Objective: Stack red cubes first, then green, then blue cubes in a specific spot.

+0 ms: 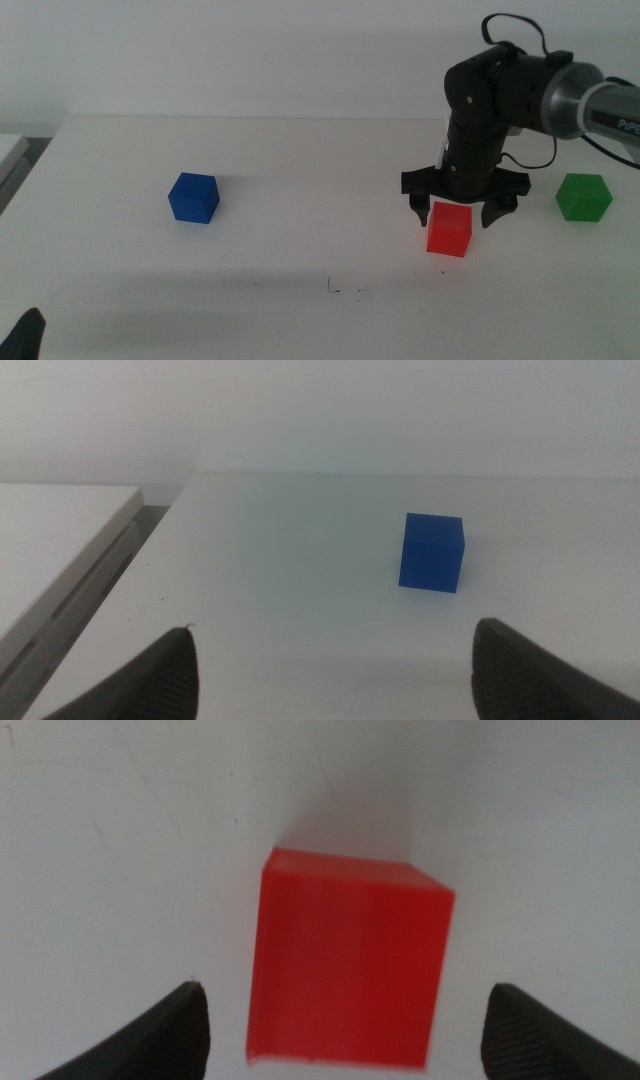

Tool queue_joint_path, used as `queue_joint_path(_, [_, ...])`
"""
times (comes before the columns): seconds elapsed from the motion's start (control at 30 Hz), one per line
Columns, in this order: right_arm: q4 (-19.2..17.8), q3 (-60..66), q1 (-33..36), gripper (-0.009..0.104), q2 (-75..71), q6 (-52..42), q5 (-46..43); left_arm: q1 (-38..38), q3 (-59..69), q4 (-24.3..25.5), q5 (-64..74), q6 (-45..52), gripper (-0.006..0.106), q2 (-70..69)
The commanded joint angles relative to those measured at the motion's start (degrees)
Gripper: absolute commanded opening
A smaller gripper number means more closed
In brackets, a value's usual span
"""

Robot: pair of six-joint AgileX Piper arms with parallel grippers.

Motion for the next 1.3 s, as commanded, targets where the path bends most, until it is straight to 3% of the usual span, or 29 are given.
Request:
queue_joint_path(0.0, [-1.0, -0.6, 0.0, 0.093, 0.9, 0.2, -1.3, 0.1, 0.1, -0.1, -0.7, -0.3, 0.094, -0.2])
queue_joint_path(0.2, [-0.6, -0.6, -1.5, 0.091, 3.5, 0.2, -3.7, 0.1, 0.1, -0.1, -0.7, -0.3, 0.094, -0.2])
queue_joint_path(0.33, [-0.4, -0.6, -2.2, 0.080, 5.0, 0.2, -3.8, 0.1, 0.1, -0.1, -0.7, -0.3, 0.094, -0.2])
queue_joint_path(0.4, [-0.3, -0.6, -2.3, 0.061, 5.2, 0.2, -3.8, 0.1, 0.1, -0.1, -0.7, -0.3, 0.094, -0.2])
queue_joint_path(0.53, [-0.3, -1.5, -2.4, -0.003, 4.6, -0.6, -1.5, 0.1, 0.1, -0.1, -0.7, -0.3, 0.094, -0.2])
queue_joint_path(0.8, [-0.6, -9.3, 4.9, 0.004, 0.9, 0.7, 6.0, 0.1, 0.1, -0.1, -0.7, -0.3, 0.094, -0.2])
queue_joint_path(1.27, [0.4, -9.9, 17.2, 0.004, 2.0, 10.0, 4.1, 0.1, 0.1, -0.1, -0.7, -0.3, 0.094, -0.2])
